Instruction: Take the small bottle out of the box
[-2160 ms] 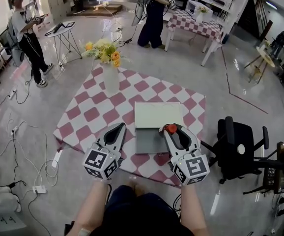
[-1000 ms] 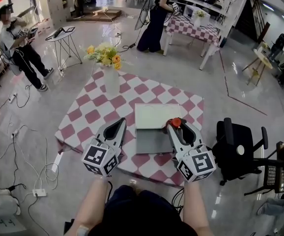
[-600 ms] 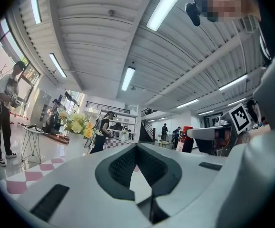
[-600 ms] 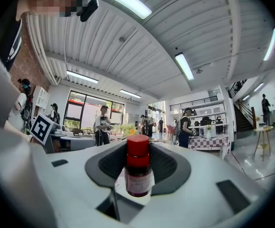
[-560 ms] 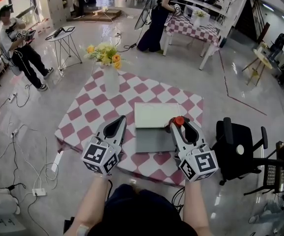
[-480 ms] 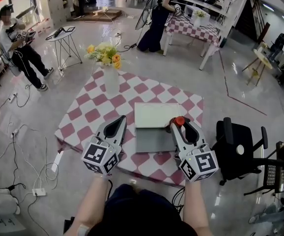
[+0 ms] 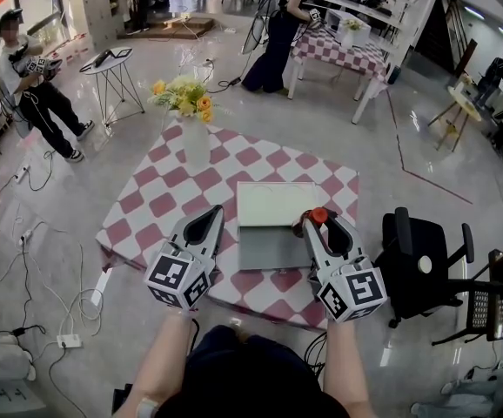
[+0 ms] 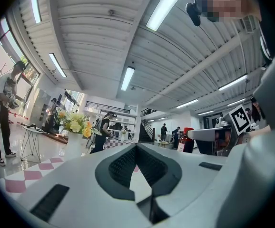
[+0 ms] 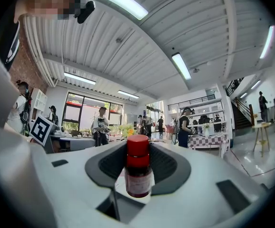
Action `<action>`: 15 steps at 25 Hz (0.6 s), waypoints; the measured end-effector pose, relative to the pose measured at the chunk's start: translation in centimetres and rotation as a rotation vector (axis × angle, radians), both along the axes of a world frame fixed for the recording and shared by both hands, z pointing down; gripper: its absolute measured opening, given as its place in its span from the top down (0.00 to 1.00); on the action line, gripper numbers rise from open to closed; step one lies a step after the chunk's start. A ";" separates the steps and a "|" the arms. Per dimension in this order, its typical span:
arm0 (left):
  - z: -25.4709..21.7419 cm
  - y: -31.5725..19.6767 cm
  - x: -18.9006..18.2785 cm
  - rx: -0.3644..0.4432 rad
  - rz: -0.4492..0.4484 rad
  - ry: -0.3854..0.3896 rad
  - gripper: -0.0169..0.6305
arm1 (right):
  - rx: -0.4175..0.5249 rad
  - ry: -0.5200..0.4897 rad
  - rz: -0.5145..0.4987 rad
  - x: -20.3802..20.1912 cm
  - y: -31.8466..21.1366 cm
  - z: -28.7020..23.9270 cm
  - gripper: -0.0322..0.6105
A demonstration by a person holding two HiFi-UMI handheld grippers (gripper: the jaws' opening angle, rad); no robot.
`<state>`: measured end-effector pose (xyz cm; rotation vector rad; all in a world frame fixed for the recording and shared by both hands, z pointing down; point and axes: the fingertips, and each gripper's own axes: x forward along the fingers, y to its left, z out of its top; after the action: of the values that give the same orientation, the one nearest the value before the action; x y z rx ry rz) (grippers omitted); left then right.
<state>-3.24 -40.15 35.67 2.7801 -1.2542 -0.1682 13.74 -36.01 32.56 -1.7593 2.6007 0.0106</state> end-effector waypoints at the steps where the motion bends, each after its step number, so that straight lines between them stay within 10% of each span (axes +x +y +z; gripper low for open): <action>1: 0.0 0.0 0.0 -0.001 0.000 0.001 0.97 | -0.001 -0.002 0.000 0.0 0.0 0.0 0.73; 15: 0.2 -0.5 0.0 -0.004 0.002 0.001 0.97 | -0.004 0.000 -0.010 -0.3 -0.6 0.1 0.73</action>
<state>-3.29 -40.70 35.82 2.7775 -1.2509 -0.1666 13.43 -36.66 32.67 -1.7470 2.6116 0.0052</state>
